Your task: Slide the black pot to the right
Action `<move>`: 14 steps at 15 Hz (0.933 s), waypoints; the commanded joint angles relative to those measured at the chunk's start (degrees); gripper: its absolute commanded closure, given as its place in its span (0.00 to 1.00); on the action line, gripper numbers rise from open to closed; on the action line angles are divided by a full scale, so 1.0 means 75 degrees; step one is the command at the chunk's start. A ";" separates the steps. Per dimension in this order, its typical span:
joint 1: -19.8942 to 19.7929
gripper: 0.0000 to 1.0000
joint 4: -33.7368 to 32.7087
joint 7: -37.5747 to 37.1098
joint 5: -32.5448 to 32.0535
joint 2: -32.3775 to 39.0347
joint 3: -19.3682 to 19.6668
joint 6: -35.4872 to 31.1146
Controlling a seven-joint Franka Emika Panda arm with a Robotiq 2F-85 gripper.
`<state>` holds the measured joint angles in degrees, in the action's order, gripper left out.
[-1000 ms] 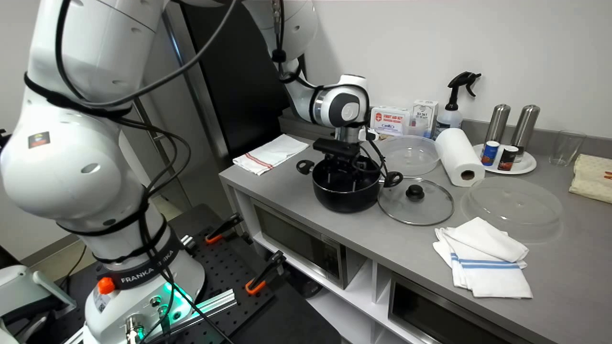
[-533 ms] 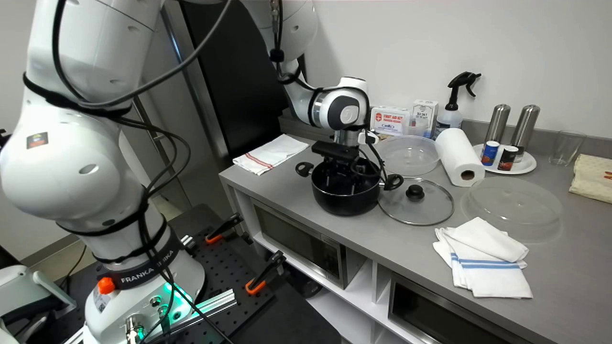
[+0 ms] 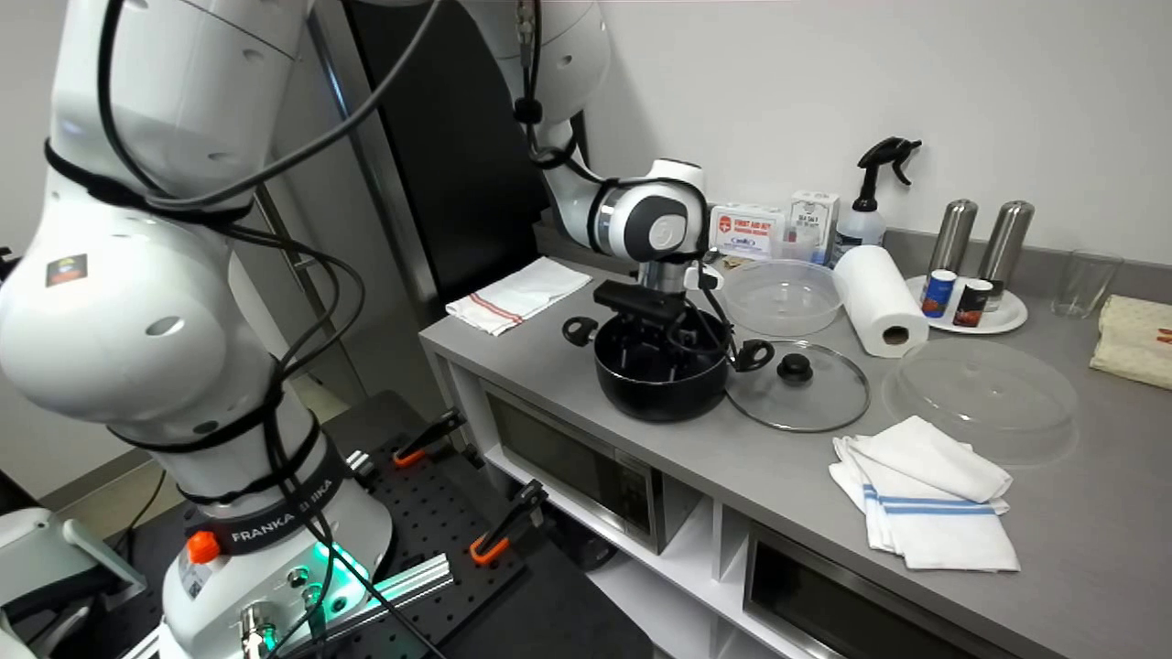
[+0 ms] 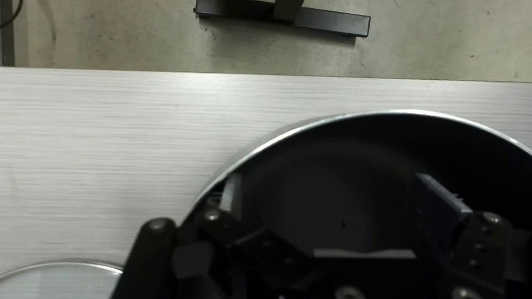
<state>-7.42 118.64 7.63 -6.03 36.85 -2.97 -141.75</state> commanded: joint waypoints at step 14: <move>0.0343 0.00 0.0275 0.0190 0.0146 -0.0422 -0.0010 -0.0368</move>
<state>-6.56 119.44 8.31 -5.68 35.36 -3.16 -143.09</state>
